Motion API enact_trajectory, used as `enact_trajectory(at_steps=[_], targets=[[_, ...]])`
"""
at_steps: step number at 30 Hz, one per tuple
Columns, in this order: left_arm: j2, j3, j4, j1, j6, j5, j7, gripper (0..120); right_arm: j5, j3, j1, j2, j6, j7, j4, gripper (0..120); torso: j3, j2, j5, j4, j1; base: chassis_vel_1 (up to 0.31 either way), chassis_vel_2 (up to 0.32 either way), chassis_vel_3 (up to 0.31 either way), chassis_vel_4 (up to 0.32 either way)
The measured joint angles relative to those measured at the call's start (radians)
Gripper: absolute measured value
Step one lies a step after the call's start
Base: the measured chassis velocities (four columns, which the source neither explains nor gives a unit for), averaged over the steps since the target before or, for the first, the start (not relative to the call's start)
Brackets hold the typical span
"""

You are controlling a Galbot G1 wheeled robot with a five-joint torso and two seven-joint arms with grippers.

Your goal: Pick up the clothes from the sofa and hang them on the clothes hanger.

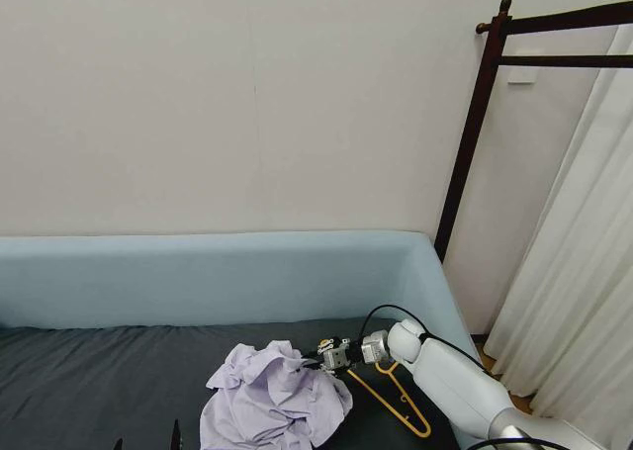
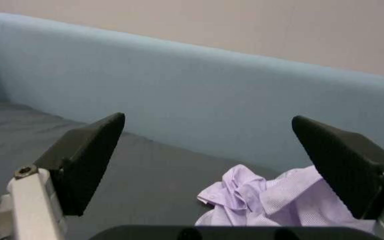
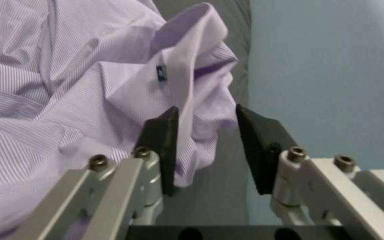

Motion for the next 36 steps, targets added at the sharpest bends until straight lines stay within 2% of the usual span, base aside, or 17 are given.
enact_trajectory(at_steps=[3, 5, 7, 9, 10, 12, 14, 15, 16, 18, 19, 22, 24, 27, 36], targets=[[0.001, 0.001, 0.002, 0.0, 0.0, -0.001, 0.0, 99, 0.092, 0.001, -0.015, -0.062, -0.045, 0.0, 0.079, 53, 0.0, 0.0, 0.0, 0.0, 0.0, 0.0, 0.0, 0.0, 0.0], [0.001, 0.002, 0.003, 0.0, 0.0, -0.001, 0.0, 99, 0.132, 0.001, -0.026, -0.081, -0.078, 0.006, 0.118, 56, 0.0, 0.0, 0.0, 0.0, 0.0, 0.0, 0.0, 0.0, 0.0], [0.002, 0.006, 0.007, -0.002, 0.0, 0.001, 0.0, 99, 0.308, -0.011, -0.083, -0.152, -0.235, 0.078, 0.272, 67, 0.0, 0.0, 0.0, 0.0004, 0.0, 0.0, 0.0, 0.0, 0.0], [0.007, 0.01, 0.012, -0.004, 0.001, 0.003, 0.001, 99, 0.533, -0.011, -0.181, -0.23, -0.396, 0.209, 0.447, 77, 0.0, 0.0, 0.0002, -0.0001, 0.0, 0.0, 0.0, 0.0, 0.0], [0.007, 0.01, 0.012, -0.004, 0.001, 0.003, 0.001, 99, 0.533, -0.011, -0.181, -0.23, -0.396, 0.209, 0.447, 77, 0.0, 0.0, 0.0002, -0.0001, 0.0, 0.0, 0.0, 0.0, 0.0], [0.015, 0.013, 0.015, -0.007, 0.003, 0.005, 0.003, 99, 0.721, 0.018, -0.29, -0.283, -0.49, 0.374, 0.588, 85, 0.0, 0.0, 0.0002, -0.0008, 0.0, 0.0, 0.0, 0.0, 0.0], [0.02, 0.016, 0.016, -0.009, 0.007, 0.006, 0.004, 99, 0.835, 0.067, -0.377, -0.295, -0.551, 0.505, 0.681, 93, 0.0, 0.0, 0.0001, -0.0004, 0.0, 0.0, 0.0, 0.0, 0.0], [0.02, 0.016, 0.016, -0.009, 0.007, 0.006, 0.004, 99, 0.835, 0.067, -0.377, -0.295, -0.551, 0.505, 0.681, 93, 0.0, 0.0, 0.0001, -0.0004, 0.0, 0.0, 0.0, 0.0, 0.0], [0.024, 0.017, 0.018, -0.01, 0.008, 0.007, 0.004, 99, 0.908, 0.108, -0.439, -0.295, -0.606, 0.594, 0.739, 97, 0.0, 0.0, 0.0003, 0.0001, 0.0, 0.0, 0.0, 0.0, 0.0], [0.029, 0.021, 0.021, -0.012, 0.01, 0.01, 0.005, 99, 0.983, 0.17, -0.528, -0.288, -0.664, 0.666, 0.799, 100, 0.0, 0.0, 0.0001, 0.0002, 0.0, 0.0, 0.0, 0.0, 0.0], [0.029, 0.021, 0.021, -0.012, 0.01, 0.01, 0.005, 99, 0.983, 0.17, -0.528, -0.288, -0.664, 0.666, 0.799, 100, 0.0, 0.0, 0.0001, 0.0002, 0.0, 0.0, 0.0, 0.0, 0.0], [0.038, 0.026, 0.022, -0.011, 0.011, 0.019, 0.006, 99, 1.08, 0.271, -0.683, -0.274, -0.764, 0.714, 0.875, 100, 0.0, 0.0, 0.0001, -0.0004, 0.0, 0.0, 0.0, 0.0, 0.0], [0.039, 0.027, 0.022, -0.011, 0.011, 0.019, 0.006, 99, 1.101, 0.294, -0.713, -0.267, -0.786, 0.717, 0.88, 100, 0.0, 0.0, 0.0, -0.0002, 0.0, 0.0, 0.0, 0.0, 0.0], [0.044, 0.028, 0.023, -0.011, 0.011, 0.02, 0.006, 99, 1.146, 0.347, -0.767, -0.237, -0.835, 0.722, 0.865, 100, 0.0, 0.0, 0.0, -0.0001, 0.0, 0.0, 0.0, 0.0, 0.0], [0.048, 0.025, 0.02, 0.001, 0.013, 0.023, 0.006, 99, 1.203, 0.421, -0.808, -0.131, -0.882, 0.68, 0.738, 100, 0.0, 0.0, 0.0, 0.0001, 0.0, 0.0, 0.0, 0.0, 0.0]])
